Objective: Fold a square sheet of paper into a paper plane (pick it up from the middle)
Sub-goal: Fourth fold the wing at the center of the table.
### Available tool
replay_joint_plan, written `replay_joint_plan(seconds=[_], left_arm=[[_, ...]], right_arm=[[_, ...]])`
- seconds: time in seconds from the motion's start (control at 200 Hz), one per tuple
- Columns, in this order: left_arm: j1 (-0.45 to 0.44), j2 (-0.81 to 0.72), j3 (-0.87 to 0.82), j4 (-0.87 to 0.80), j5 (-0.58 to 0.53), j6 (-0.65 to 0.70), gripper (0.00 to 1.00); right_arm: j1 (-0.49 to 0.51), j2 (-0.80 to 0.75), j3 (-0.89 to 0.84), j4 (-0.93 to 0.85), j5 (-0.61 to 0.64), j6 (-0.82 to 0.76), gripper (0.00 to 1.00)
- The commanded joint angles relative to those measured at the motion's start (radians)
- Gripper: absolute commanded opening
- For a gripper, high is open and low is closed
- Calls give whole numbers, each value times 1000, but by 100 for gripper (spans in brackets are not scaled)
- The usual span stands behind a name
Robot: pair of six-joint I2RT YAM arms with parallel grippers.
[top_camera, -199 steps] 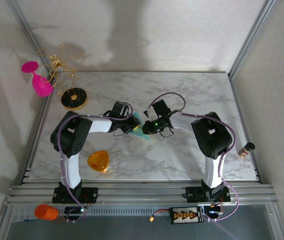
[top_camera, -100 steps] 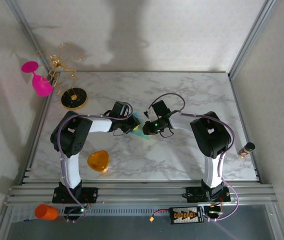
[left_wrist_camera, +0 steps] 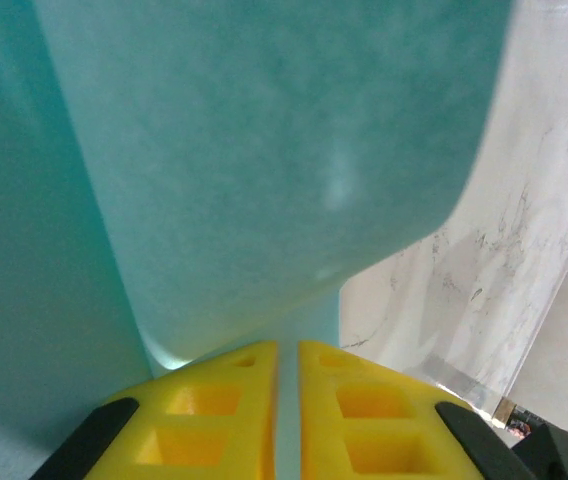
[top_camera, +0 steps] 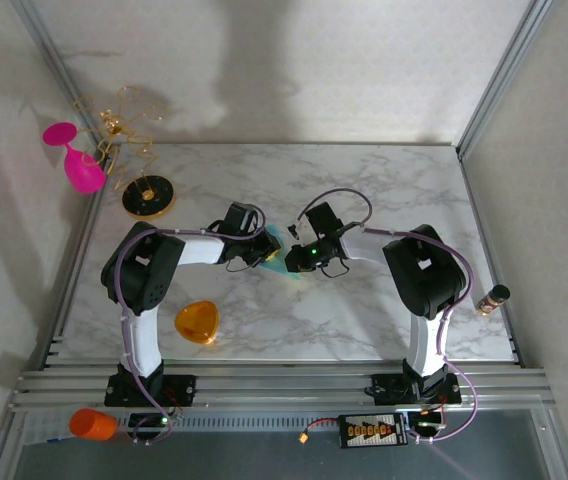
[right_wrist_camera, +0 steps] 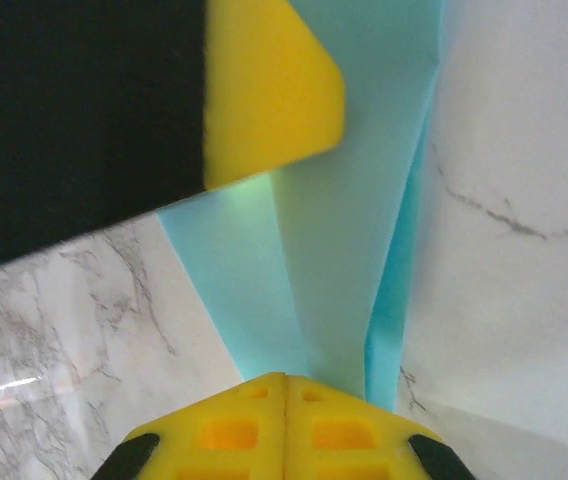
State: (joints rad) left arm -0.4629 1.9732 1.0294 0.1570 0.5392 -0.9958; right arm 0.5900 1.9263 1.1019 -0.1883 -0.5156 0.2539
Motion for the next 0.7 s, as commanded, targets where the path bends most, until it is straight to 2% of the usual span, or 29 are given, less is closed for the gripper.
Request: replay_joint_plan(seconds=[0.0,0.3,0.446,0.696], left_arm=[[3,68,-19,-133,-61,-5,15],[3,43,18,-112,-30,29,16],[4,11,56,-72,10,83,18],[21,-37,95,-78,-10,197,21]], right_arm=[[4,11,-16,-17,29,-9,7],[2,43,-19,-42,70,-7,7],[1,73,-29,-68,83,2,6],[-3,73,-60,-68,101,10,6]])
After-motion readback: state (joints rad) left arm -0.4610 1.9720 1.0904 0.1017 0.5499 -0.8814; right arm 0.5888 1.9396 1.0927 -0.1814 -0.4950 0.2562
